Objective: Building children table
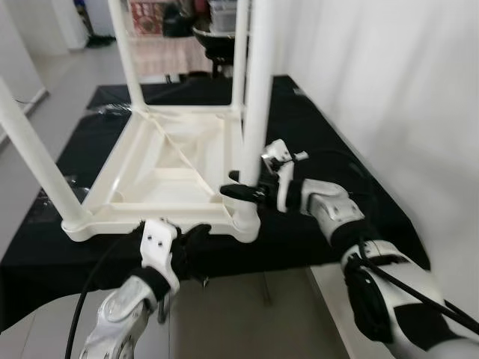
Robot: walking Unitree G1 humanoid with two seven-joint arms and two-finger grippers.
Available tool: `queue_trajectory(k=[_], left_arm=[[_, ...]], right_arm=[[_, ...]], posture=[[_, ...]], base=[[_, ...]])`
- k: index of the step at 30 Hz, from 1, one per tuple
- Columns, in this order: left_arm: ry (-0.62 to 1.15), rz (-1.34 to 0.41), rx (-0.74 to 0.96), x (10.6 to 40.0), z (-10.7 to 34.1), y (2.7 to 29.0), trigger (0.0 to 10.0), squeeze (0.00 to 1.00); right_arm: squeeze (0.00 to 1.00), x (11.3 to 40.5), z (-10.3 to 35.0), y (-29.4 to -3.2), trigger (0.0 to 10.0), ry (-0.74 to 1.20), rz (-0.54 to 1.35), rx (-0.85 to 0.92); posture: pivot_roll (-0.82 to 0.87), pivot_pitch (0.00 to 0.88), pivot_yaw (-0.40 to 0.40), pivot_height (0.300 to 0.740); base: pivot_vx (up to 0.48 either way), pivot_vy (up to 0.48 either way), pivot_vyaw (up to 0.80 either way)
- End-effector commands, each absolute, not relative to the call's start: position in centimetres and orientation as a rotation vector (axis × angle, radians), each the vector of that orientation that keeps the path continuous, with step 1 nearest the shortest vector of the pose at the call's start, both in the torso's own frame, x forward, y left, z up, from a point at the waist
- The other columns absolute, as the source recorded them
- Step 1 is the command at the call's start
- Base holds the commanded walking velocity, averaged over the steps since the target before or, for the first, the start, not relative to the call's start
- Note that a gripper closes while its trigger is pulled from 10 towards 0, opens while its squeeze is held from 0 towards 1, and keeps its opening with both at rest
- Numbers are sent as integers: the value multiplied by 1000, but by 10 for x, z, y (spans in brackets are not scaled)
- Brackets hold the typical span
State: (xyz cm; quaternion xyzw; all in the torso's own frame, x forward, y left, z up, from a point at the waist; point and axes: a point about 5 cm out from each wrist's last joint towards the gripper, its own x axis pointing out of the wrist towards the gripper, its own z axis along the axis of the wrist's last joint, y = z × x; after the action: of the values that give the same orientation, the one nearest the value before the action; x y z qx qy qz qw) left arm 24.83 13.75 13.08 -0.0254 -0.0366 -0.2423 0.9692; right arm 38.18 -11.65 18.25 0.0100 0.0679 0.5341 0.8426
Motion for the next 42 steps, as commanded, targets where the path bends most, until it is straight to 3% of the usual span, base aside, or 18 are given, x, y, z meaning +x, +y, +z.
queue_trajectory(k=[1, 9, 11, 12, 17, 24, 25, 26, 27, 30, 33, 34, 35, 37, 42], left_arm=[[-70, -496, -45, 248, 132, 135, 10000, 0], [-70, -498, -49, 247, 132, 135, 10000, 0], [-72, -493, -49, 248, 133, 138, 10000, 0], [-72, -493, -49, 249, 134, 139, 10000, 0], [-70, -498, -47, 251, 134, 140, 10000, 0], [-78, -481, -42, 254, 133, 140, 10000, 0], [-81, -472, -39, 254, 133, 140, 10000, 0], [-82, -467, -36, 254, 133, 140, 10000, 0], [-82, -466, -35, 254, 133, 140, 10000, 0], [-82, -466, -35, 254, 133, 139, 10000, 0], [-77, -480, -38, 254, 133, 138, 10000, 0], [-76, -483, -38, 254, 133, 138, 10000, 0], [-76, -483, -38, 254, 133, 138, 10000, 0], [-77, -484, -39, 253, 133, 138, 10000, 0], [-79, -479, -39, 251, 134, 137, 10000, 0]], right_arm=[[0, 381, 187, -113, 0, 136, 1182, 65], [0, 382, 158, -120, 0, 170, 930, -23], [0, 381, 140, -103, 0, 185, 561, -14], [0, 371, 138, -86, 0, 163, 475, 23], [0, 358, 137, -64, 0, 135, 437, 42], [0, 367, 137, -44, 0, 115, 479, -19], [0, 369, 138, -42, 6863, 118, 484, -29], [0, 369, 140, -41, 6863, 120, 474, -39], [1000, 371, 147, -38, 10000, 102, 527, -27], [1000, 371, 152, -37, 10000, 87, 567, -17], [1000, 373, 185, -37, 10000, -7, 801, 64], [831, 374, 193, -39, 10000, -36, 885, 60], [831, 374, 193, -39, 10000, -36, 885, 60], [0, 374, 201, -44, 10000, -55, 1041, 21], [0, 372, 200, -57, 10000, -14, 1275, -72]], posture=[[67, 0, -50, 740], [58, 0, -60, 740], [32, 0, -41, 740], [25, 0, -32, 740], [15, 0, -22, 740], [36, 0, -46, 740], [44, 0, -51, 740], [44, 0, -51, 740], [44, 0, -52, 740], [43, 0, -50, 740], [42, 0, -49, 740], [43, 0, -50, 740], [43, 0, -50, 740], [47, 0, -54, 740], [67, 0, -59, 740]], base=[[0, 0, 0], [0, 0, 0], [0, 0, 0], [0, 0, 0], [0, 0, 0], [0, 0, 0], [0, 0, 0], [0, 0, 0], [0, 0, 0], [0, 0, 0], [0, 0, 0], [0, 0, 0], [0, 0, 0], [0, 0, 0], [0, 0, 0]])
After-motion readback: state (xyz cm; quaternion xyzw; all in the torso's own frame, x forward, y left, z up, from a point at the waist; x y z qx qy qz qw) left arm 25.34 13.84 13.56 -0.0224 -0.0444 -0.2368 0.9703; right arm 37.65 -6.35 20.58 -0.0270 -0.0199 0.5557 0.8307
